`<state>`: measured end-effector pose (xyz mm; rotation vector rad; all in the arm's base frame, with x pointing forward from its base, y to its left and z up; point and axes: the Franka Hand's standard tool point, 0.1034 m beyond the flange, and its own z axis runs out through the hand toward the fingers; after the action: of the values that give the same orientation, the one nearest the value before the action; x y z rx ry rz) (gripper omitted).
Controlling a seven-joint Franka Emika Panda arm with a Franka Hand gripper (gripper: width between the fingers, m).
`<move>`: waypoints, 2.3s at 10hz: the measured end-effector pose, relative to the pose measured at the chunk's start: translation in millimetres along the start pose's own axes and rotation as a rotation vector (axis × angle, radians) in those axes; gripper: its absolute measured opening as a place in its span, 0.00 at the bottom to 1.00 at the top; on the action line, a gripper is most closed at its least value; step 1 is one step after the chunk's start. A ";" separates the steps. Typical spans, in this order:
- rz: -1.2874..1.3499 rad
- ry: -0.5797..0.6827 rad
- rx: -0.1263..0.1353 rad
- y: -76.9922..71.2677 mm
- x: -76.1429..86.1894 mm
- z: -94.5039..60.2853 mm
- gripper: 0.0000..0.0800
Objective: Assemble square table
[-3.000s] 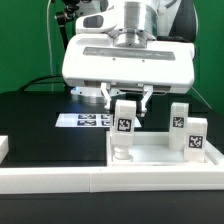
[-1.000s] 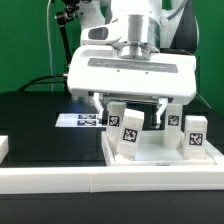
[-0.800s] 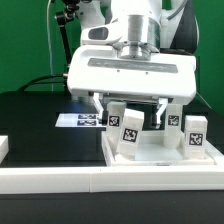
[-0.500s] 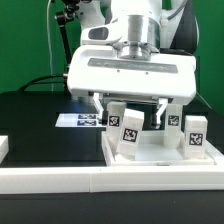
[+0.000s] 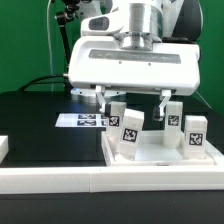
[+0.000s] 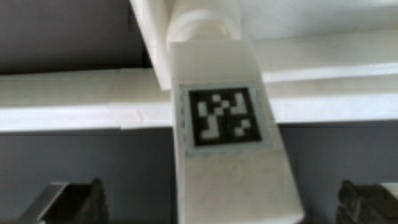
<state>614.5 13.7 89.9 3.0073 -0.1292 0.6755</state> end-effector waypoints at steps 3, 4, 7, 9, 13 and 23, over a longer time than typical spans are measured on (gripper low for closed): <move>0.020 -0.227 0.020 4.3 0.3 4.2 0.81; 0.026 -0.275 0.022 8.3 -0.2 5.4 0.81; 0.046 -0.390 0.035 12.8 7.8 2.9 0.81; 0.055 -0.390 0.035 9.4 8.2 2.6 0.81; 0.058 -0.389 0.033 13.2 8.2 3.6 0.67; 0.513 -0.366 -0.053 10.4 6.8 4.3 0.36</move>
Offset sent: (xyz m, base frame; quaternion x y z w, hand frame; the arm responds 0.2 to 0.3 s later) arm 0.0057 -0.0154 -0.0041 0.0009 -0.1282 -0.0151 0.9916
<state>621.5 2.6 89.3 3.0179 -0.9381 0.1225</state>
